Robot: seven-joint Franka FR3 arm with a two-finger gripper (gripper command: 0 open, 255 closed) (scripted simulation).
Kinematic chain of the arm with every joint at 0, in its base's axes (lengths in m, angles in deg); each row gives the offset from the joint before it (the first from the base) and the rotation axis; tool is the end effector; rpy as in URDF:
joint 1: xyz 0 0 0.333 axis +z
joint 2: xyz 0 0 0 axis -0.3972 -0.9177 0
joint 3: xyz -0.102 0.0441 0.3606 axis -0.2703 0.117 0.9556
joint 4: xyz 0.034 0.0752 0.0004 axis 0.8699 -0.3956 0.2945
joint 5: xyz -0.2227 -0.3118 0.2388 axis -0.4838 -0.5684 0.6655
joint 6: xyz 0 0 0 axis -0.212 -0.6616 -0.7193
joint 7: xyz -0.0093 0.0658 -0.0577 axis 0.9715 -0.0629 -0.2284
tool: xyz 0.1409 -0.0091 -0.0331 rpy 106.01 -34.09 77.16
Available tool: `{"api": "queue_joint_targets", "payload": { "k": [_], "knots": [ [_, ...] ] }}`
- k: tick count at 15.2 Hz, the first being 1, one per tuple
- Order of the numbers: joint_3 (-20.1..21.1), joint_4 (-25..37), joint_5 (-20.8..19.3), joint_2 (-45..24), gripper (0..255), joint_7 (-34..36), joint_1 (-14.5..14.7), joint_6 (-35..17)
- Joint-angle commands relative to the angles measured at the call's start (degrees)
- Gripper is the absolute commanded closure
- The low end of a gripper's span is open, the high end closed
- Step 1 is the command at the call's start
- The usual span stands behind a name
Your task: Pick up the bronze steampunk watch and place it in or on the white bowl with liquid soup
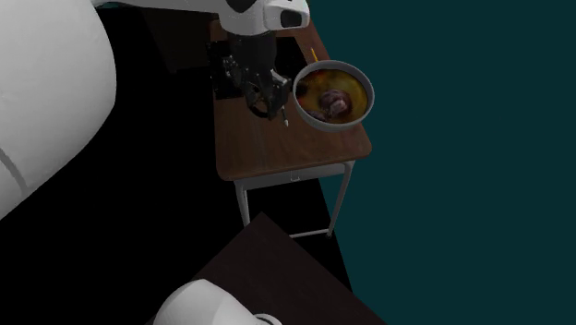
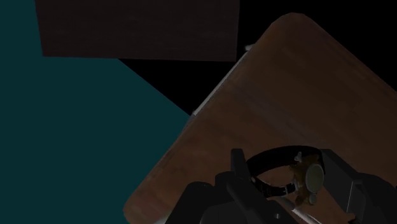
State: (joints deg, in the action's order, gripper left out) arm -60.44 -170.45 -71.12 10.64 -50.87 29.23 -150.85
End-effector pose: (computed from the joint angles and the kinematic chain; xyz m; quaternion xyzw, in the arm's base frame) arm 0.3414 0.3000 0.5547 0.9992 0.0253 -0.0159 0.0272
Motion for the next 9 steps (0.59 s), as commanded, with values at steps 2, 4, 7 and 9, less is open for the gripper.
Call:
{"api": "queue_joint_targets", "payload": {
  "k": [2, 4, 7, 9],
  "knots": [
    [-0.33, 2.44, -0.3, -0.22, 255, 0.05, -0.19, 2.26],
    [-0.52, 4.08, -0.48, -0.38, 255, 0.1, -0.29, 3.76],
    [-0.77, 6.64, -0.76, -0.71, 255, 0.2, -0.46, 6.0],
    [-0.87, 7.67, -0.88, -0.87, 255, 0.25, -0.53, 6.89]
  ]
}}
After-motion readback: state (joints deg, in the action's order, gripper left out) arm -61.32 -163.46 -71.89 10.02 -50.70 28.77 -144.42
